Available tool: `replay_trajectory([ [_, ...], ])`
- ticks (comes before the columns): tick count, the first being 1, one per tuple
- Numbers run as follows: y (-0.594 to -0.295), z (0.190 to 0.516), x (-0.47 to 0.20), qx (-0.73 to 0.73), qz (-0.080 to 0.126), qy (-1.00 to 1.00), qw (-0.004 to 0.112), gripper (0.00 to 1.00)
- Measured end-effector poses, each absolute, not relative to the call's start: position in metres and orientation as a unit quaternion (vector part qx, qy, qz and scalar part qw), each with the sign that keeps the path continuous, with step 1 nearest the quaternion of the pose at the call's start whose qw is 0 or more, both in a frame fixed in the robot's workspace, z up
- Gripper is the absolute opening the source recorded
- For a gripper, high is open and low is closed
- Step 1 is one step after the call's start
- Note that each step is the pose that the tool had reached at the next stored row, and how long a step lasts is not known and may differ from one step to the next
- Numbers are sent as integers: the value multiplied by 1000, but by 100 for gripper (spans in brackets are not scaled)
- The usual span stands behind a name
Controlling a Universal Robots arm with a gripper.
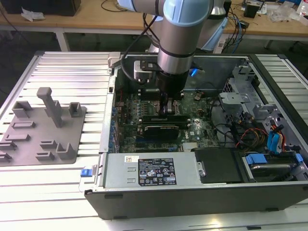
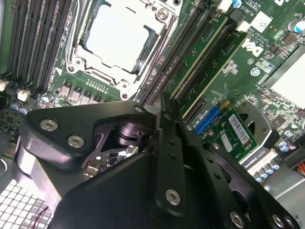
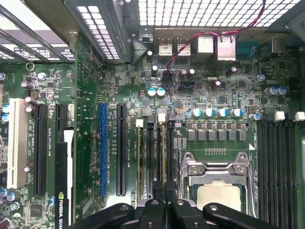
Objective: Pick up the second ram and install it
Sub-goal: 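Insert the second ram into the second slot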
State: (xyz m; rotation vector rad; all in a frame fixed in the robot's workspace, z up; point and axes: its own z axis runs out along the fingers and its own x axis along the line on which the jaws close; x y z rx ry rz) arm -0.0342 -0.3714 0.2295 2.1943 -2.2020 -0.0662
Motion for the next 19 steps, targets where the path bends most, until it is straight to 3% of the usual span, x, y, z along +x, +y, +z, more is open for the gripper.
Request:
replay_trajectory([
  [9, -371, 227, -34, 706, -21, -708, 16, 10],
  [10, -371, 227, -34, 706, -21, -708, 16, 24],
  [19, -371, 244, -33, 706, -21, -708, 16, 24],
])
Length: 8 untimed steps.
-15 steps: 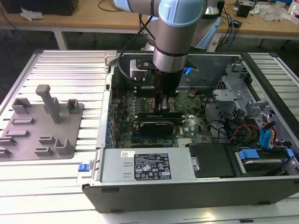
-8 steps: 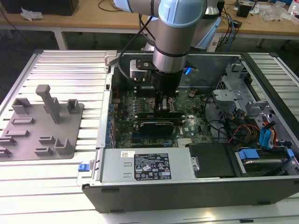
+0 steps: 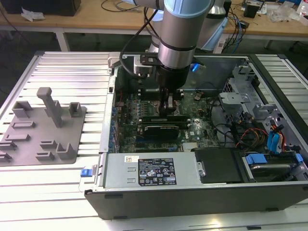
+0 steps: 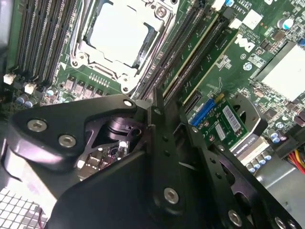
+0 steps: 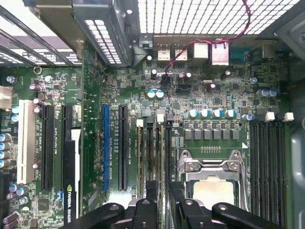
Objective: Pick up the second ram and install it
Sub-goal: 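Insert the second ram into the second slot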
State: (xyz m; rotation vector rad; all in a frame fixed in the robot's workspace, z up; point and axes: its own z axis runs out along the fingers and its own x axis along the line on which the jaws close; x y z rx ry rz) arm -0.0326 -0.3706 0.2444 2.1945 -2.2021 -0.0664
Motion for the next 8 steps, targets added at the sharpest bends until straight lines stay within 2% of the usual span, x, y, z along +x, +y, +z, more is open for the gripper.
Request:
replay_trajectory([
  [8, -370, 244, -24, 706, -21, -708, 16, 22],
])
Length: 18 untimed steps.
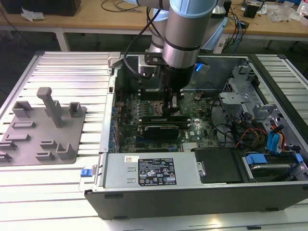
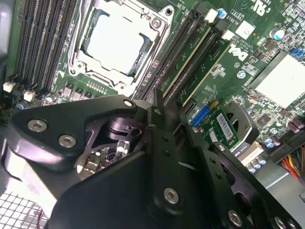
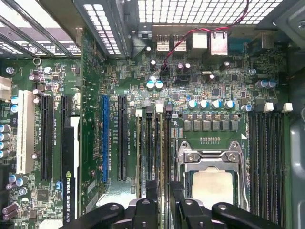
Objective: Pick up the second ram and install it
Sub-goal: 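Insert the second ram into the second slot, then press down the second ram until it locks into place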
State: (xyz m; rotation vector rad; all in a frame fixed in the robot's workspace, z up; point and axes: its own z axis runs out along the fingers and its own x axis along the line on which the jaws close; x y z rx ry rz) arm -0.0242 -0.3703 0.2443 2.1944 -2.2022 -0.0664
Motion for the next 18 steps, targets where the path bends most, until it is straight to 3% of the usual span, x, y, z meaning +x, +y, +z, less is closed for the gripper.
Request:
replay_trajectory([
  [1, -370, 244, -24, 706, -21, -708, 16, 22],
  [3, -370, 244, -24, 706, -21, -708, 16, 8],
  [18, -370, 244, -23, 706, -21, -708, 16, 8],
])
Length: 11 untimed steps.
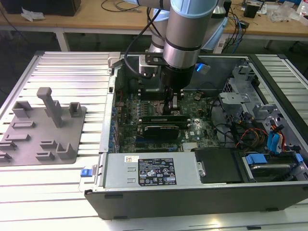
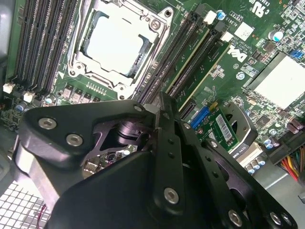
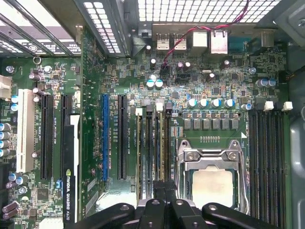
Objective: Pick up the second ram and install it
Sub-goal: 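Press down the second ram until it locks into place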
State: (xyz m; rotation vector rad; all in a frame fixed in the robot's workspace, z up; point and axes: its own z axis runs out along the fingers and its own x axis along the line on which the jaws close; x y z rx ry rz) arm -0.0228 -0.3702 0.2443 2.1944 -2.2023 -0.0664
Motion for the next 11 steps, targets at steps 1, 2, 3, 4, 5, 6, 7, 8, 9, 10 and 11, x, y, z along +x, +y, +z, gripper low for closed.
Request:
replay_trajectory([
  [1, -370, 244, -23, 706, -21, -708, 16, 8],
  [2, -370, 244, -23, 706, -21, -708, 16, 8],
  [3, -370, 244, -22, 706, -21, -708, 16, 8],
  [4, -370, 244, -20, 706, -21, -708, 16, 8],
  [5, -370, 244, -18, 706, -21, -708, 16, 8],
  [6, -370, 244, -16, 706, -21, -708, 16, 8],
  [7, -370, 244, -13, 706, -21, -708, 16, 8],
  [8, -370, 244, -8, 706, -21, -708, 16, 8],
  [9, -370, 244, -1, 706, -21, -708, 16, 8],
  [10, -370, 244, 5, 706, -21, -708, 16, 8],
  [11, -370, 244, 9, 706, -21, -708, 16, 8],
])
